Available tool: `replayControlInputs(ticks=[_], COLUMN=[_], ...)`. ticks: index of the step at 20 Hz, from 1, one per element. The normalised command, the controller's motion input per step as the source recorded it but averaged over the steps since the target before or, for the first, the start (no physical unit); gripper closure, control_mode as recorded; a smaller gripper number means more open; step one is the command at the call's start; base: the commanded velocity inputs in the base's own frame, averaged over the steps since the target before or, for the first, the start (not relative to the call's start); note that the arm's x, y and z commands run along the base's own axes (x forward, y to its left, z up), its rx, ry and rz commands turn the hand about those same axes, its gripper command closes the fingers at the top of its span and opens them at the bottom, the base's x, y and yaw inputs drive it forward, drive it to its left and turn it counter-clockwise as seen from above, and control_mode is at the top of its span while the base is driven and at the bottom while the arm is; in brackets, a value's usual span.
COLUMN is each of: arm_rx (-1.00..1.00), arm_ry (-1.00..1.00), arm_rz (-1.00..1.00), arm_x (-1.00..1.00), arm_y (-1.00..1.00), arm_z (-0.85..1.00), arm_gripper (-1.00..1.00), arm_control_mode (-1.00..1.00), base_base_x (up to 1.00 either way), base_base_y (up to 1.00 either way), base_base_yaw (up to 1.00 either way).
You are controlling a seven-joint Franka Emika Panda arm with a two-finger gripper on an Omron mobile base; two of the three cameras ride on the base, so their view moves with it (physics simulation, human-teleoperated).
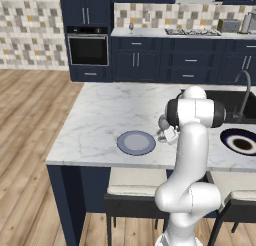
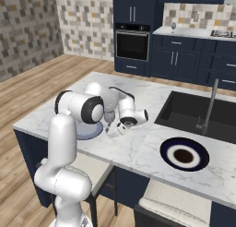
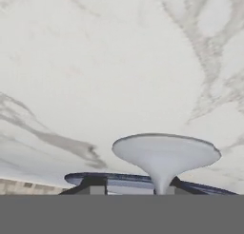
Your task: Retrieve the wine glasses from the counter and place one next to each plate.
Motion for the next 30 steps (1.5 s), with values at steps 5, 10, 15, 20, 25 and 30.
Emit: replayControlInputs(ticks=[5, 10, 15, 20, 25, 30], arm_rx=[0.0, 0.0, 0.0, 0.0, 0.0, 0.0], arm_ry=[0.0, 0.0, 0.0, 0.0, -0.06, -0.13], arm_rz=[0.01, 0.0, 0.0, -0.01, -0.02, -0.12], arm_x=[-0.06, -0.11, -0.19, -0.04, -0.5, -0.7], arm_y=[-0.09, -0.26, -0.21, -0.41, -0.28, 0.0], arm_z=[-0.02, 0.0, 0.0, 0.01, 0.48, 0.85], arm_gripper=[-1.0, -1.0, -1.0, -1.0, -1.0, -1.0], arm_control_mode=[-1.0, -1.0, -1.0, -1.0, -1.0, -1.0], base_base_x=[0.0, 0.0, 0.0, 0.0, 0.0, 0.0], base_base_y=[0.0, 0.0, 0.0, 0.0, 0.0, 0.0], base_base_yaw=[0.0, 0.0, 0.0, 0.0, 0.0, 0.0])
